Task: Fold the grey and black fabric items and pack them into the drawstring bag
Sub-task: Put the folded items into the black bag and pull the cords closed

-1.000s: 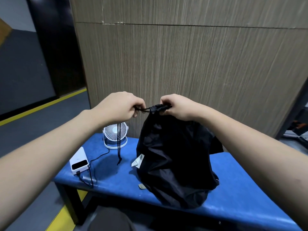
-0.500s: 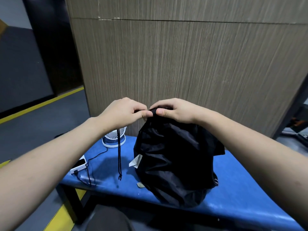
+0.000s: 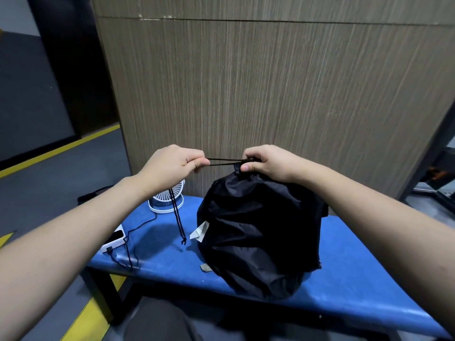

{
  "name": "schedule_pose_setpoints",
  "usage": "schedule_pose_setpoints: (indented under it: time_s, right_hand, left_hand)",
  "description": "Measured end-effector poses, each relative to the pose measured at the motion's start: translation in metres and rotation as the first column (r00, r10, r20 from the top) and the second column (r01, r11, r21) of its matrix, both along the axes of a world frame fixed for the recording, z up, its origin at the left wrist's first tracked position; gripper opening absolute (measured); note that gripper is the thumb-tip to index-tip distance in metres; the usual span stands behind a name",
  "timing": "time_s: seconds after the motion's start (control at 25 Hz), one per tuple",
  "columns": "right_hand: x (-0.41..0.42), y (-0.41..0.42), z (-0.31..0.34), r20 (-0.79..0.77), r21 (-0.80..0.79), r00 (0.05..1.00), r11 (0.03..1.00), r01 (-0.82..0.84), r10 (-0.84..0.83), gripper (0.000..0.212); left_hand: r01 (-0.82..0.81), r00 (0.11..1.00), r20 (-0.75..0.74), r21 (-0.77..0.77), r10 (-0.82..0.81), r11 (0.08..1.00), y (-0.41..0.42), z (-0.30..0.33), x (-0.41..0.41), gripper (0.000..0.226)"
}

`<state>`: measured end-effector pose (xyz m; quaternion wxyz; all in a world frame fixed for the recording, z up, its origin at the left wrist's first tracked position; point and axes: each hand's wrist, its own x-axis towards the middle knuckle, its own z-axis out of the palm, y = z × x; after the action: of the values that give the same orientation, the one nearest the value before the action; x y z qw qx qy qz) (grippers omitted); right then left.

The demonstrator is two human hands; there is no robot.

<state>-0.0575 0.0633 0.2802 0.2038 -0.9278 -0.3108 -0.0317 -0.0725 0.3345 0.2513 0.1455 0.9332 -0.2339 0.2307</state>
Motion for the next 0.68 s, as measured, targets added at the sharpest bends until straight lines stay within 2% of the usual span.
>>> schedule_pose_setpoints:
  time_s: [0.08, 0.2, 0.36, 0.48, 0.6, 0.68]
  right_hand:
    - [0.001, -0.007, -0.003, 0.003, -0.018, 0.999, 0.999, 0.034, -0.034, 0.022]
    - [0.004, -0.017, -0.009, 0.039, -0.070, 0.997, 0.995, 0.065, -0.063, 0.020]
    - [0.004, -0.030, -0.019, 0.139, -0.182, 0.987, 0.978, 0.100, -0.076, 0.023]
    - [0.004, -0.045, -0.031, 0.189, -0.221, 0.977, 0.965, 0.139, -0.097, 0.025]
    - [0.003, -0.058, -0.043, 0.198, -0.251, 0.975, 0.957, 0.148, -0.099, 0.024]
    - [0.003, -0.065, -0.048, 0.203, -0.271, 0.973, 0.949, 0.161, -0.107, 0.023]
  left_hand:
    - [-0.003, 1.000, 0.002, 0.019, 0.003, 1.000, 0.009, -0.005, 0.003, 0.049]
    - [-0.055, 0.995, 0.095, 0.172, 0.039, 0.983, 0.020, -0.014, 0.006, 0.062]
    - [-0.040, 0.958, 0.284, 0.283, -0.044, 0.958, 0.035, -0.032, 0.007, 0.046]
    - [-0.078, 0.958, 0.286, 0.283, -0.006, 0.956, 0.058, -0.050, 0.009, 0.037]
    - [-0.112, 0.960, 0.281, 0.302, 0.024, 0.947, 0.078, -0.064, 0.012, 0.041]
    - [-0.110, 0.956, 0.293, 0.313, 0.014, 0.943, 0.087, -0.069, 0.011, 0.027]
